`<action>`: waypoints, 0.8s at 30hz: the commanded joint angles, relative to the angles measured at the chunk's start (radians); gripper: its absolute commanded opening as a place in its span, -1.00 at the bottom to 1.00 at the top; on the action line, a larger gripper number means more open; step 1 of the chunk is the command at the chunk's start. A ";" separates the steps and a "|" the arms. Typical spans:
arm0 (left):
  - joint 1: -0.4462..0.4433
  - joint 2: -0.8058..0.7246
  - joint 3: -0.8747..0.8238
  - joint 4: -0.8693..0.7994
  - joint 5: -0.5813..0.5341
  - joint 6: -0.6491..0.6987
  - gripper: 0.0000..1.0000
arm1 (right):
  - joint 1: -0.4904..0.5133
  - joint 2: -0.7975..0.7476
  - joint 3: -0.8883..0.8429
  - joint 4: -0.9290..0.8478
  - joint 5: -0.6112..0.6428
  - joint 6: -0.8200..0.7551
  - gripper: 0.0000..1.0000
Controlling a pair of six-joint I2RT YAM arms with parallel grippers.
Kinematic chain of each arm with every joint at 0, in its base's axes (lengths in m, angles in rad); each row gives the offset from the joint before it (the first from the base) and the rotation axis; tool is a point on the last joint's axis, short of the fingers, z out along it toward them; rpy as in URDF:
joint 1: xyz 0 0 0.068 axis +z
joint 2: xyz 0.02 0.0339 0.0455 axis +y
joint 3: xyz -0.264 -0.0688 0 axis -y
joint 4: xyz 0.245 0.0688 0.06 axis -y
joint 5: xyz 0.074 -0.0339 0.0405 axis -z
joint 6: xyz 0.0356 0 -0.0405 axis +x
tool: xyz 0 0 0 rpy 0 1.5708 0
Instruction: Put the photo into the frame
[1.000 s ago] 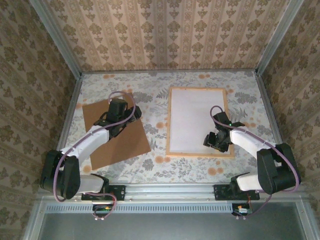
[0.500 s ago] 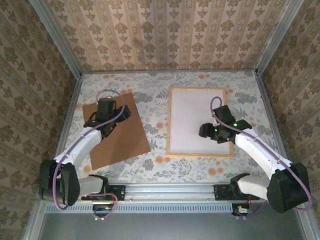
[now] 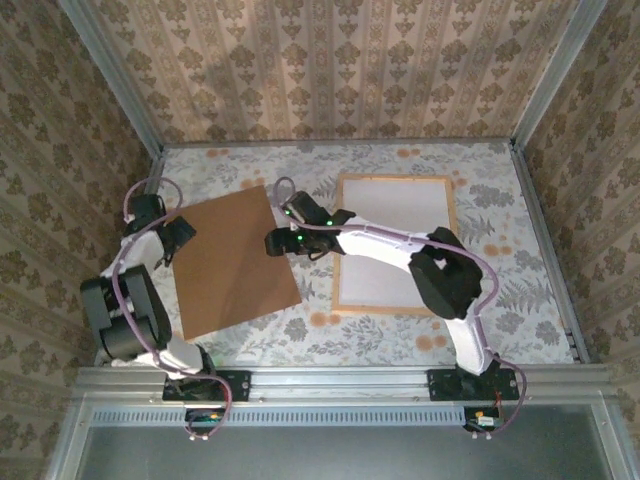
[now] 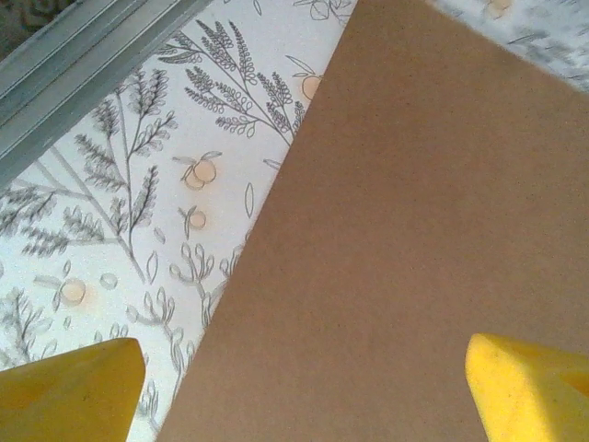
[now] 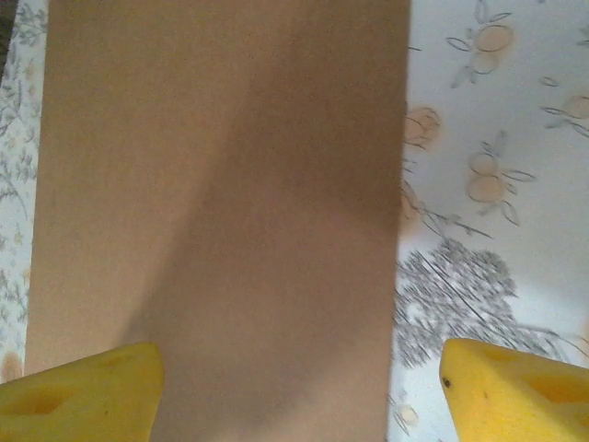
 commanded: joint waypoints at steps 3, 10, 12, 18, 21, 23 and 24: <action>0.077 0.084 0.046 -0.070 0.069 0.093 0.87 | 0.000 0.152 0.186 -0.103 0.049 0.056 0.70; 0.084 0.123 0.049 -0.096 0.164 0.109 0.90 | 0.000 0.272 0.305 -0.164 0.041 0.070 0.67; 0.084 0.128 0.033 -0.096 0.171 0.108 0.90 | -0.002 0.294 0.331 -0.190 0.042 0.070 0.65; 0.083 0.136 -0.036 -0.034 0.264 0.063 0.83 | 0.001 0.348 0.362 -0.166 -0.065 0.107 0.60; 0.072 0.125 -0.061 0.013 0.361 0.029 0.78 | 0.000 0.334 0.345 -0.101 -0.132 0.128 0.58; 0.057 0.122 -0.066 0.030 0.411 0.010 0.76 | -0.005 0.325 0.346 -0.087 -0.149 0.143 0.58; 0.050 0.120 -0.070 0.035 0.422 0.002 0.75 | -0.011 0.321 0.346 -0.085 -0.161 0.153 0.58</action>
